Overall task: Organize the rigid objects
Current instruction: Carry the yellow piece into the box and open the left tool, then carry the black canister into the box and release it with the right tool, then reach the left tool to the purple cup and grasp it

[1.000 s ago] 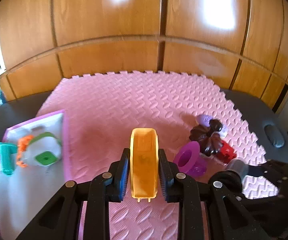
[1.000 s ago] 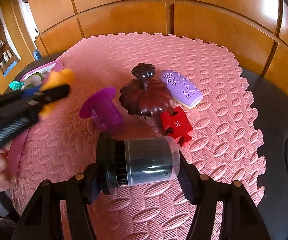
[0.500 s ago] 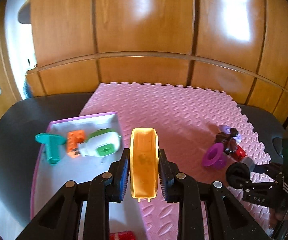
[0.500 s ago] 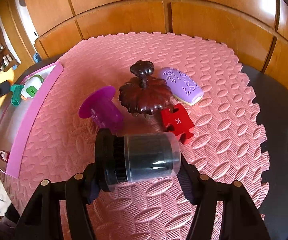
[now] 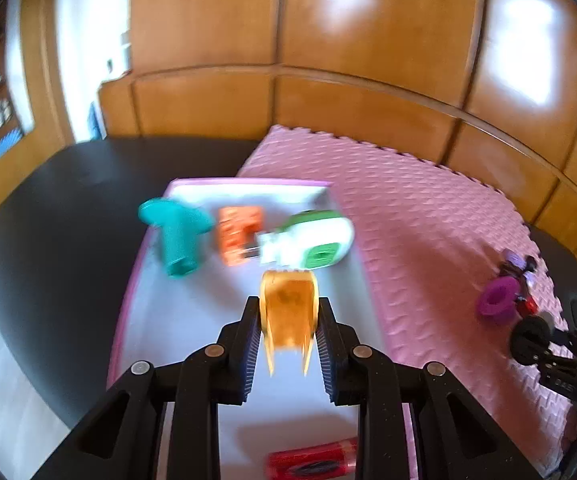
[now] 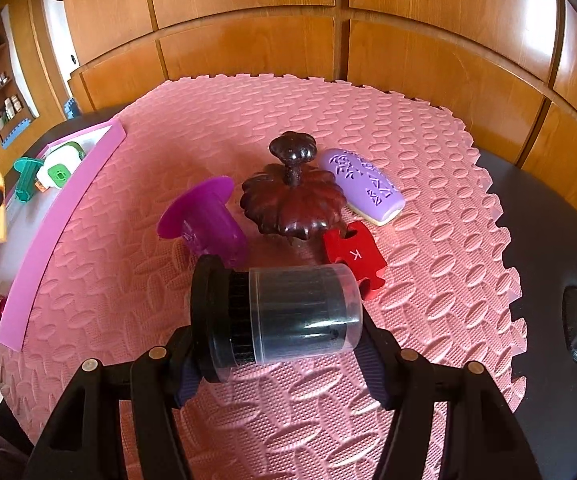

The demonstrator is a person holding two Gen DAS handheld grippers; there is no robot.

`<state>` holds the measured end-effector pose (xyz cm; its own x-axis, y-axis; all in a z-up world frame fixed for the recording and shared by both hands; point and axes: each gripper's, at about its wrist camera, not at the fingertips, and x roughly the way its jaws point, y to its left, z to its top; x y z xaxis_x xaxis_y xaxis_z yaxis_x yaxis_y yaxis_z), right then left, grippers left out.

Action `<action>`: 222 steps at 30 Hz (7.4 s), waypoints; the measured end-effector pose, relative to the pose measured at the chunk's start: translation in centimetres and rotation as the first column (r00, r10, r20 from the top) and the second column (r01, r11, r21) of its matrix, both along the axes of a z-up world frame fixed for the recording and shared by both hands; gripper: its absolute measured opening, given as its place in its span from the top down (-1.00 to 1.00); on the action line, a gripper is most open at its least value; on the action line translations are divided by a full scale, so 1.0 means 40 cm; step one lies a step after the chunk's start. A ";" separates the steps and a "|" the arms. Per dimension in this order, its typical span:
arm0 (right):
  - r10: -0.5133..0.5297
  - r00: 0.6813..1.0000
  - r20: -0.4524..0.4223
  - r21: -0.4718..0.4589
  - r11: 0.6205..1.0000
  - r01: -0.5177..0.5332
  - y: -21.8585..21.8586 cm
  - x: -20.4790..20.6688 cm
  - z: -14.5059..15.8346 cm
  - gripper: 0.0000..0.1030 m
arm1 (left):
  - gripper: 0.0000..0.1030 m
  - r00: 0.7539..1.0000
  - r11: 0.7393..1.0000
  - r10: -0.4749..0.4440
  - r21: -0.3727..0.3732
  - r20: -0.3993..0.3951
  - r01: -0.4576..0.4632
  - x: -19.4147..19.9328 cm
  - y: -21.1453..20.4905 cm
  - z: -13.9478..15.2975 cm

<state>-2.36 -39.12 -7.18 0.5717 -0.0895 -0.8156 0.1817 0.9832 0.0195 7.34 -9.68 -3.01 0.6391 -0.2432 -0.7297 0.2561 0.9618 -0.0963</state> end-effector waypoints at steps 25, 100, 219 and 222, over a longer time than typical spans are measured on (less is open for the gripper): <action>-0.007 1.000 -0.002 0.018 1.000 0.007 -0.007 0.003 -0.003 -0.26 | 0.27 0.990 0.990 0.092 -0.096 -0.110 -0.103 0.154 0.149 -0.078; 0.306 0.949 -0.069 0.064 0.951 -0.302 0.604 0.414 0.010 -0.25 | 0.22 0.974 0.974 0.227 -0.026 -0.010 -0.227 -0.017 0.308 -0.014; -0.451 0.888 0.086 0.366 0.844 0.393 -0.291 -0.037 0.083 -0.48 | 0.00 0.821 0.805 -0.565 0.162 -0.083 0.571 -0.062 -0.656 -0.136; -0.448 0.889 0.091 0.357 0.849 0.391 -0.290 -0.036 0.086 -0.48 | 0.01 0.822 0.812 -0.564 0.134 -0.071 0.569 -0.067 -0.641 -0.137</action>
